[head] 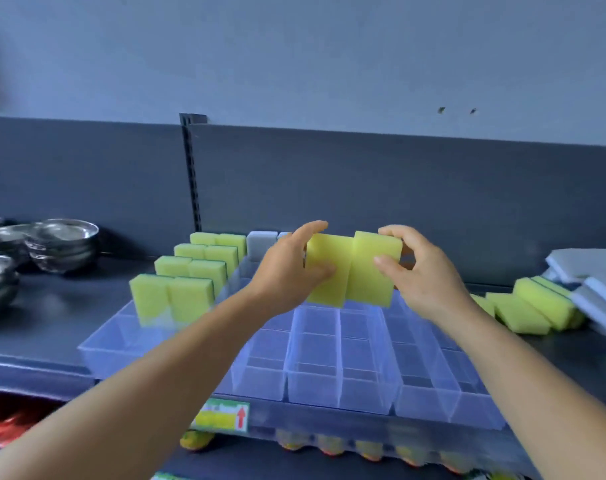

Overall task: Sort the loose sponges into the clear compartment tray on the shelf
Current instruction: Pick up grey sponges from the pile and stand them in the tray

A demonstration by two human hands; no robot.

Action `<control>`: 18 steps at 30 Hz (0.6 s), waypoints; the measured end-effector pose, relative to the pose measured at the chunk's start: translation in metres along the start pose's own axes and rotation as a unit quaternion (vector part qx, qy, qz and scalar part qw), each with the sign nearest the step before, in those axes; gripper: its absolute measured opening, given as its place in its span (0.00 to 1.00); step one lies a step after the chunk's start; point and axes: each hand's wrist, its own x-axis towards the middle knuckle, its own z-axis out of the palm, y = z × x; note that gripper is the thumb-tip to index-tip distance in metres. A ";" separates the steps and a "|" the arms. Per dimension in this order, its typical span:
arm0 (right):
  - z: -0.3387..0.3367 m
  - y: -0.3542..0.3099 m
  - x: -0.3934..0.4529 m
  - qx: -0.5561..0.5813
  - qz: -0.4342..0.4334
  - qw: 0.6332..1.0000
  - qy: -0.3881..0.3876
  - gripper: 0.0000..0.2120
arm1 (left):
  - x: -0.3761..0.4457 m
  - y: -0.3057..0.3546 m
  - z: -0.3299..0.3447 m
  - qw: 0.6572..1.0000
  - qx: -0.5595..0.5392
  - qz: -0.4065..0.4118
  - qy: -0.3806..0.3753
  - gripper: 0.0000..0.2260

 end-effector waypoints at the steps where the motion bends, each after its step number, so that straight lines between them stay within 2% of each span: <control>1: 0.013 -0.011 -0.001 0.006 0.002 1.000 -0.005 0.15 | -0.004 -0.009 -0.015 1.000 0.012 -0.002 -0.003 0.26; 9: 0.102 -0.082 -0.019 0.011 -0.020 1.000 -0.009 0.15 | -0.043 -0.076 -0.116 0.998 0.059 -0.009 0.013 0.20; 18: 0.173 -0.132 -0.032 0.035 -0.037 0.998 -0.048 0.13 | -0.074 -0.138 -0.193 0.997 0.070 -0.029 0.026 0.24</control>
